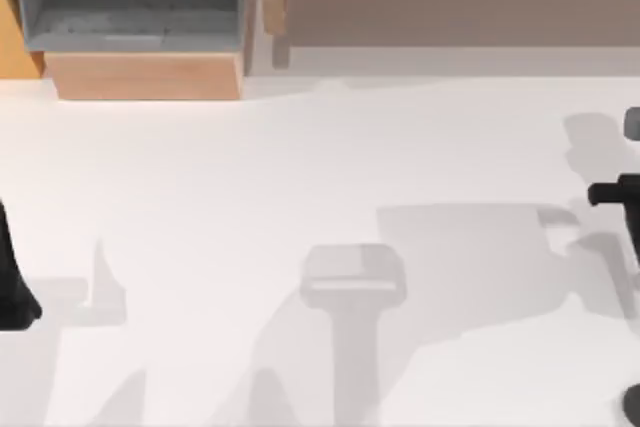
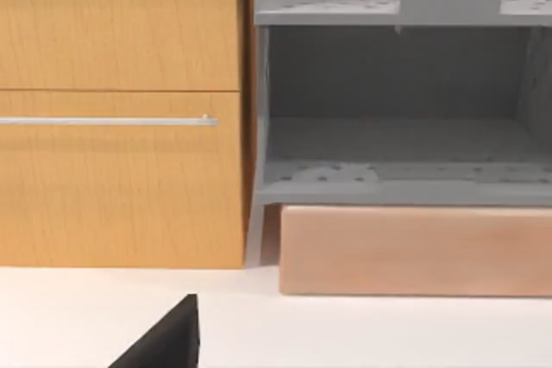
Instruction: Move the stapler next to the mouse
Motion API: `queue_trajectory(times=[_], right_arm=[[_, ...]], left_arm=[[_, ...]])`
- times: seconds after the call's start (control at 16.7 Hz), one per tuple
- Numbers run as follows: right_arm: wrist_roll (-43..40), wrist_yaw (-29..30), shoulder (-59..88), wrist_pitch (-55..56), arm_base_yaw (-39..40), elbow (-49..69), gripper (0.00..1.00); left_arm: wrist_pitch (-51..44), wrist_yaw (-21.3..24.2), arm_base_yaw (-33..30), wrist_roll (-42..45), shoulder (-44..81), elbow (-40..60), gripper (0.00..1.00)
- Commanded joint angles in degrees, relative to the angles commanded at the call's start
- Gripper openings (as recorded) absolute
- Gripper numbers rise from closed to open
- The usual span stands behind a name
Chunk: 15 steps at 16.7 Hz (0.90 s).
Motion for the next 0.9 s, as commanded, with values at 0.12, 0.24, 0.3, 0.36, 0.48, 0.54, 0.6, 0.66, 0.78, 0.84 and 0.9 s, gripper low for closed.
queue_trajectory(times=[0.12, 0.24, 0.3, 0.36, 0.48, 0.54, 0.6, 0.66, 0.78, 0.84, 0.9], right_arm=[[0.00, 0.23, -0.24, 0.20, 0.05, -0.16, 0.00], [-0.02, 0.09, -0.56, 0.88, 0.17, -0.26, 0.00], [-0.02, -0.10, -0.73, 1.40, 0.26, -0.29, 0.00], [-0.03, -0.37, -0.90, 2.01, 0.36, -0.31, 0.00], [-0.04, -1.07, -1.08, 3.44, 0.60, -0.45, 0.00], [-0.05, -1.47, -1.02, 4.19, 0.73, -0.63, 0.00], [-0.06, -1.85, -0.79, 4.89, 0.84, -0.94, 0.00], [-0.07, -2.19, -0.37, 5.50, 0.94, -1.40, 0.00], [-0.08, -2.57, 0.84, 6.15, 1.05, -2.60, 0.00], [-0.08, -2.57, 0.88, 6.16, 1.05, -2.63, 0.00], [-0.08, -2.57, 0.88, 6.16, 1.05, -2.63, 0.00]], left_arm=[[0.00, 0.00, 0.00, 0.00, 0.00, 0.00, 1.00], [0.00, 0.00, 0.00, 0.00, 0.00, 0.00, 1.00], [0.00, 0.00, 0.00, 0.00, 0.00, 0.00, 1.00], [0.00, 0.00, 0.00, 0.00, 0.00, 0.00, 1.00], [0.00, 0.00, 0.00, 0.00, 0.00, 0.00, 1.00], [0.00, 0.00, 0.00, 0.00, 0.00, 0.00, 1.00], [0.00, 0.00, 0.00, 0.00, 0.00, 0.00, 1.00], [0.00, 0.00, 0.00, 0.00, 0.00, 0.00, 1.00], [0.00, 0.00, 0.00, 0.00, 0.00, 0.00, 1.00], [0.00, 0.00, 0.00, 0.00, 0.00, 0.00, 1.00], [0.00, 0.00, 0.00, 0.00, 0.00, 0.00, 1.00]])
